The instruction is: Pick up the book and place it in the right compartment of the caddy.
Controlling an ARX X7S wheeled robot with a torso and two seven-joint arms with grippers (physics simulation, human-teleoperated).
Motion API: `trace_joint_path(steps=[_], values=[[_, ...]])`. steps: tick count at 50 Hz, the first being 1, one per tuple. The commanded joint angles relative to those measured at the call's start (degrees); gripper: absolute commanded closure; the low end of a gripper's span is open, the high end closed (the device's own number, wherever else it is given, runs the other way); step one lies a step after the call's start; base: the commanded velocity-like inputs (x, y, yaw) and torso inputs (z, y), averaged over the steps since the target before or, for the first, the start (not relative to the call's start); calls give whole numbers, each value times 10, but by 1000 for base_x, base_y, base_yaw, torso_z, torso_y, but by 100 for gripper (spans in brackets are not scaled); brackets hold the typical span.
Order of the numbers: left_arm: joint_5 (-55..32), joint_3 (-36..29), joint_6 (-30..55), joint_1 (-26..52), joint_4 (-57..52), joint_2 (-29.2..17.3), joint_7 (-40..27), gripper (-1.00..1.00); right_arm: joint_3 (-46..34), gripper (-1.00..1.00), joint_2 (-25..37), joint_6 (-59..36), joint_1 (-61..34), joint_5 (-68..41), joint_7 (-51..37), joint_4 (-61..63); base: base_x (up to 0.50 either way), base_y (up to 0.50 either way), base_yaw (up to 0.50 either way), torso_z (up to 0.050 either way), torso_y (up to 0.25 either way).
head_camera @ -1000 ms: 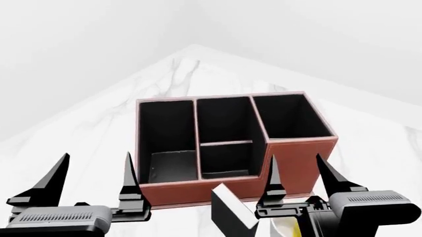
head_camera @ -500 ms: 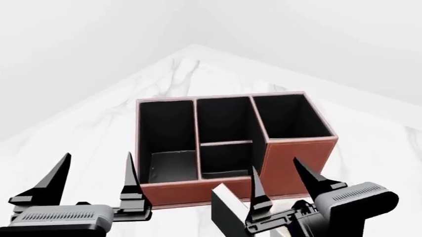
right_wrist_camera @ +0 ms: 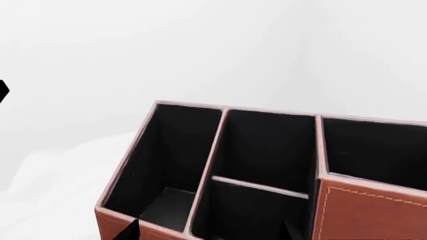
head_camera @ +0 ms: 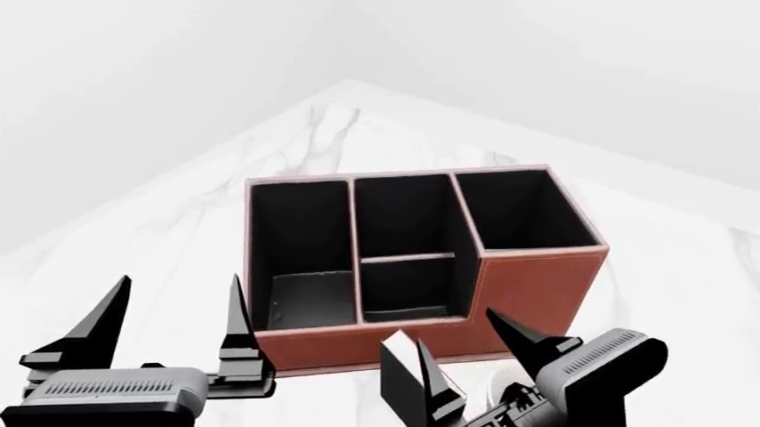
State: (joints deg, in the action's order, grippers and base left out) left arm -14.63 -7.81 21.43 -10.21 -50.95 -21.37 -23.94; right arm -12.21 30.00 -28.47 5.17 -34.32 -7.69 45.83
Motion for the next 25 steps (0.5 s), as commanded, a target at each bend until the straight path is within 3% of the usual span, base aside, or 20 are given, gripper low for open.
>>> trace_joint_path(steps=[1,25], values=[[-2,-2,0,1,1,-2,-3,-100,-5,-100,4,-3,-1,-7,7,-6,0,0,0,0,0],[-3,-9,-5,1,7,-7,-8,-100,-40,-100,-10,29,3,33,24,-64,0,0,0,0,0]])
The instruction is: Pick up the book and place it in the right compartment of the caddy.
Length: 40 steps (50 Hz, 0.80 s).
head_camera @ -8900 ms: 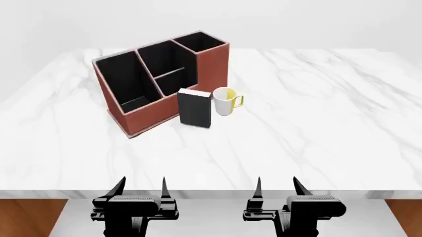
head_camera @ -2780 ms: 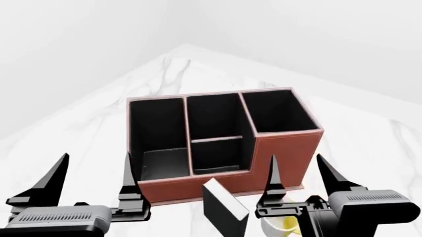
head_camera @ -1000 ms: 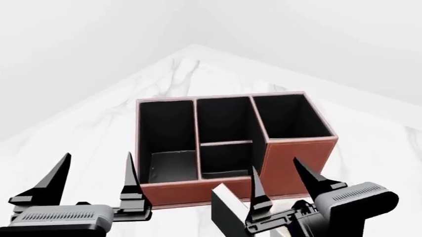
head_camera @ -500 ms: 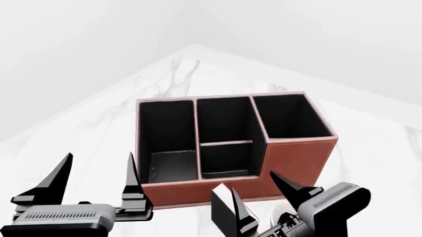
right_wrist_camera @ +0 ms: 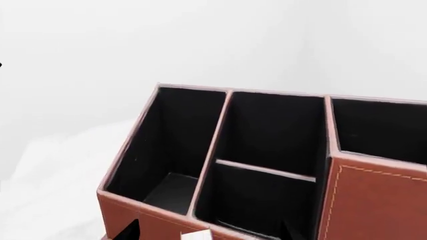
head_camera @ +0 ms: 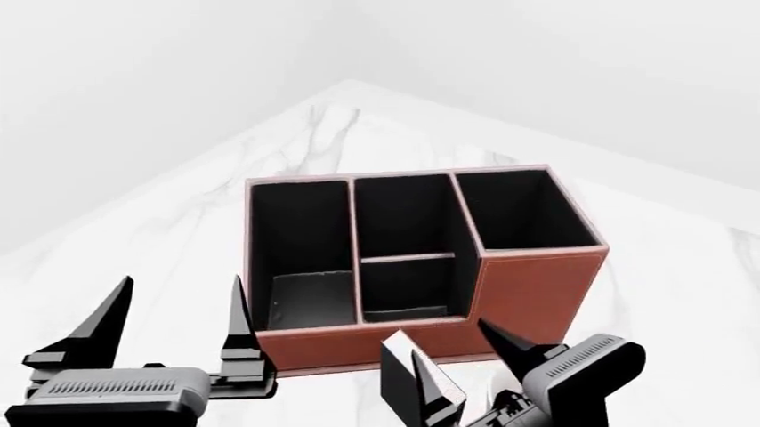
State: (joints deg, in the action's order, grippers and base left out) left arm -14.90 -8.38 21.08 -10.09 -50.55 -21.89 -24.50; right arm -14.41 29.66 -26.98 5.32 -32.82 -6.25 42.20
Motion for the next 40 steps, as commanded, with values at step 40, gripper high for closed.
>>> trace_joint_path(steps=[40], values=[[-1,-11,-7,3,8,-9,-12,-100,-44,-100,-17,63,17,49,35,-121,0,0,0,0,0]])
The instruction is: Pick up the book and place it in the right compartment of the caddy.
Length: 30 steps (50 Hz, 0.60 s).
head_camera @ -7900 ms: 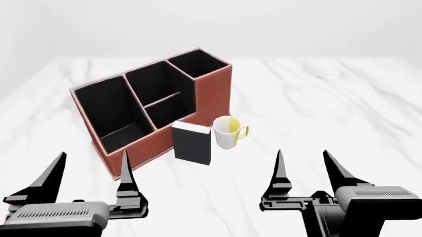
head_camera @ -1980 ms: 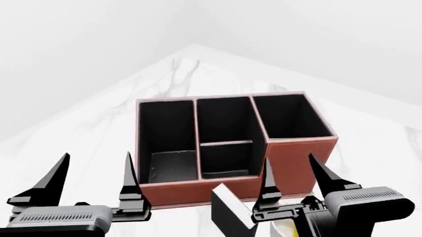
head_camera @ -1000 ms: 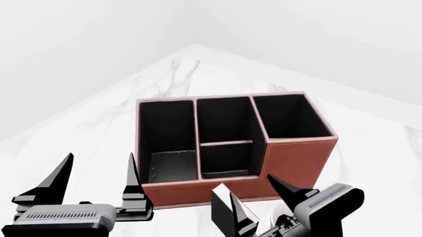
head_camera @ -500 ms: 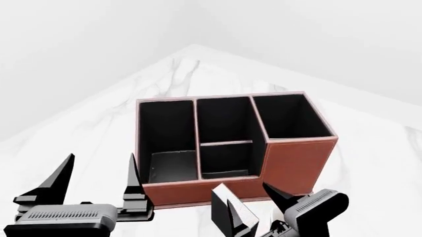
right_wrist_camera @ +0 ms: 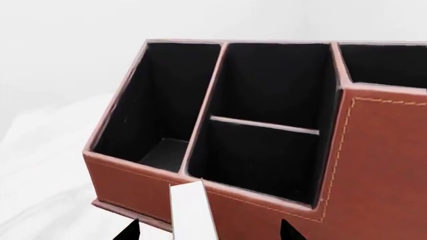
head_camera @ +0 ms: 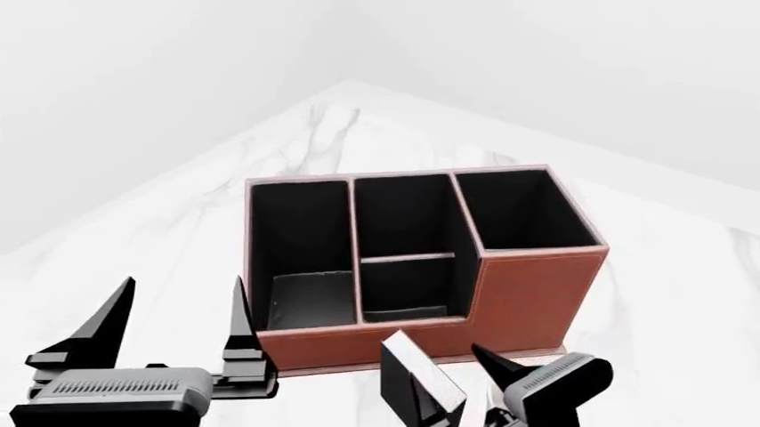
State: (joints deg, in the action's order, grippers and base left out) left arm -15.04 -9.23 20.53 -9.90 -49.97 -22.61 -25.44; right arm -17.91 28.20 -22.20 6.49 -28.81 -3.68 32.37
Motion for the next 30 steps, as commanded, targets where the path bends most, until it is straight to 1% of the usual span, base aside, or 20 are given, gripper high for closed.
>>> trace_joint_path(steps=[1,30], values=[[0,-3,-1,1,2,-2,-3,-100,-10,-100,-2,17,6,10,10,-24,0,0,0,0,0],[-2,-7,-4,4,5,-6,-8,-100,-22,-100,-5,30,5,17,17,-50,0,0,0,0,0]])
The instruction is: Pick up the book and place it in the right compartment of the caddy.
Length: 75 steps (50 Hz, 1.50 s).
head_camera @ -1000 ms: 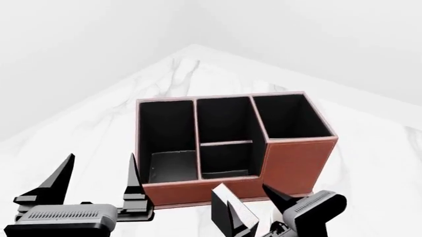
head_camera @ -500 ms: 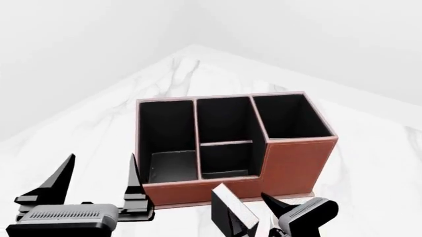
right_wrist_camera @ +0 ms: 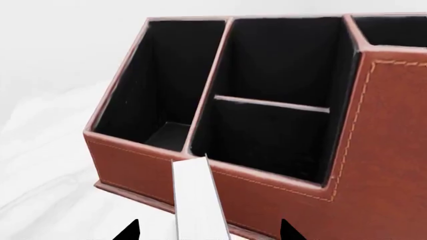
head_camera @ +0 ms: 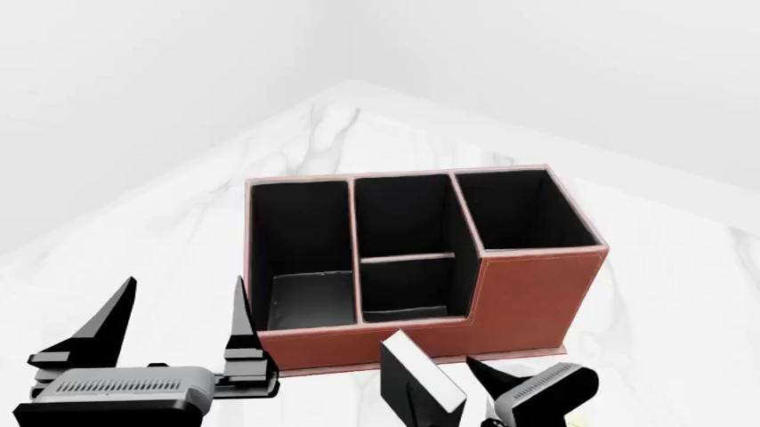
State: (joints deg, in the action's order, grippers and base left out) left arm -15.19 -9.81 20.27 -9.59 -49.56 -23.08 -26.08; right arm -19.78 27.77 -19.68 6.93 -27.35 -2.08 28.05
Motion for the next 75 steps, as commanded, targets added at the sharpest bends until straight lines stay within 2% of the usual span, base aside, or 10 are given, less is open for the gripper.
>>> trace_joint_path(steps=[1,40,41,60,75], values=[[-1,-1,-1,1,1,-2,-2,-100,-5,-100,-1,5,1,4,2,-8,0,0,0,0,0],[-4,-7,-4,2,2,-8,-11,-100,-19,-100,-2,16,5,11,5,-36,0,0,0,0,0],[-4,-7,-4,2,2,-9,-11,-100,-19,100,-2,16,5,11,4,-35,0,0,0,0,0],[-6,-10,-5,3,3,-11,-15,-100,-22,100,2,18,5,9,4,-29,0,0,0,0,0],[-8,-9,-6,2,0,-14,-20,-100,4,100,31,-13,-2,-13,-22,60,0,0,0,0,1]])
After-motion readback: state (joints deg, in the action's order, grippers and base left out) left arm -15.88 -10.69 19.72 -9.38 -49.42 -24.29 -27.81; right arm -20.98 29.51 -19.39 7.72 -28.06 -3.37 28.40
